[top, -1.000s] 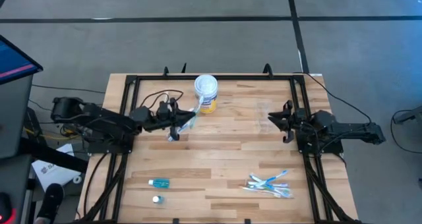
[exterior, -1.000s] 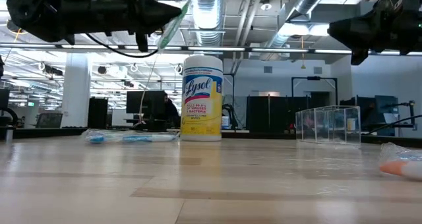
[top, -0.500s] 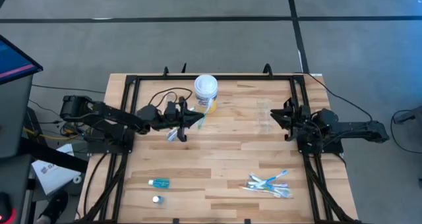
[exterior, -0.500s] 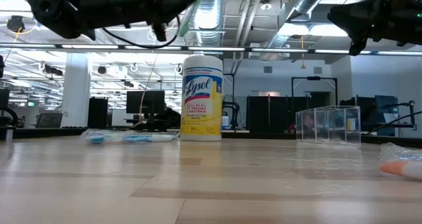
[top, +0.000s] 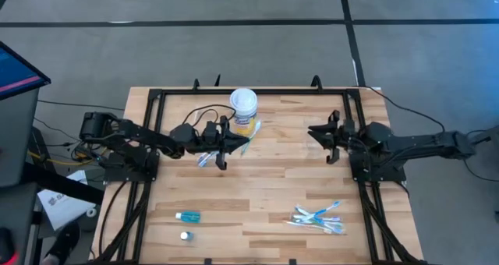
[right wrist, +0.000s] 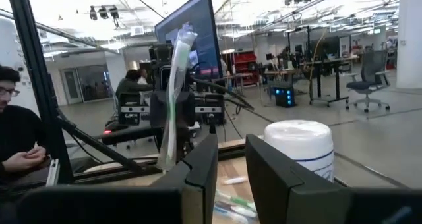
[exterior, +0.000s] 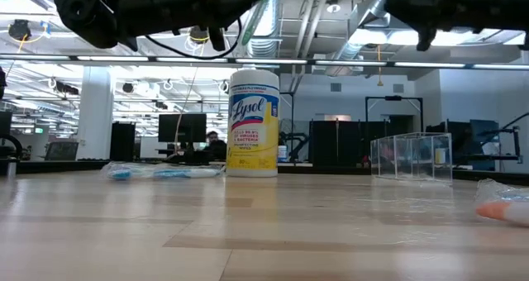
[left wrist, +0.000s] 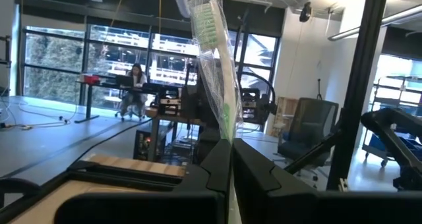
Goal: Pick & Place toothbrushing station
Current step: Put the top green toothbrush into the transparent organizer
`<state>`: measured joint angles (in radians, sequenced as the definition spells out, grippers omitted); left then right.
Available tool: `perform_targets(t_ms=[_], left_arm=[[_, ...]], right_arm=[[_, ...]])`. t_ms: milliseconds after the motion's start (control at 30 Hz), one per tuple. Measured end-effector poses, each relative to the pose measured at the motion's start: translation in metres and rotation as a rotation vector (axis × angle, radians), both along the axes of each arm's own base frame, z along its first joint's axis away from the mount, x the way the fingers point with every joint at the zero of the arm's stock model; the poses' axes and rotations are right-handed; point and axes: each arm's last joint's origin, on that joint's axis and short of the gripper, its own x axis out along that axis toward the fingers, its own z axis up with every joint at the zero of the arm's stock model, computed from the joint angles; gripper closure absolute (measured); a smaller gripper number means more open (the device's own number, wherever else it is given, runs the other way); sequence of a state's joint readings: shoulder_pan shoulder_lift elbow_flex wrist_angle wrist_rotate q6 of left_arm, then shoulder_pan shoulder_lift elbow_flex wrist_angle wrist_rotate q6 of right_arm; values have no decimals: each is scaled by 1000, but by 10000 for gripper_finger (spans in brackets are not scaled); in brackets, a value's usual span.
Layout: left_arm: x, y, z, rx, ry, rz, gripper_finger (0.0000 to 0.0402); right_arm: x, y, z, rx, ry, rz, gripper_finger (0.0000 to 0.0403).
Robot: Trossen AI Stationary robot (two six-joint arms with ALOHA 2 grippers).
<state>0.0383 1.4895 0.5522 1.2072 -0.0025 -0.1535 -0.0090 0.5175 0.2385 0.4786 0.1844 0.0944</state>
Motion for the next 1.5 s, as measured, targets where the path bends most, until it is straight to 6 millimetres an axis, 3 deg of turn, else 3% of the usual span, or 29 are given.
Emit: perform_targets(t_ms=[467, 633, 1067, 1233, 1500], left_arm=[[0, -4, 0, 0, 2, -14, 399], [0, -4, 0, 0, 1, -14, 399], [0, -4, 0, 0, 2, -14, 399], [0, -4, 0, 0, 3, -14, 399], [0, -4, 0, 0, 4, -14, 399]], right_arm=[[55, 1, 21, -45, 68, 25, 332], [77, 2, 31, -55, 14, 66, 332], [131, 3, 33, -45, 63, 129, 326], [144, 5, 37, -79, 64, 179, 291], [155, 5, 37, -79, 78, 180, 183]])
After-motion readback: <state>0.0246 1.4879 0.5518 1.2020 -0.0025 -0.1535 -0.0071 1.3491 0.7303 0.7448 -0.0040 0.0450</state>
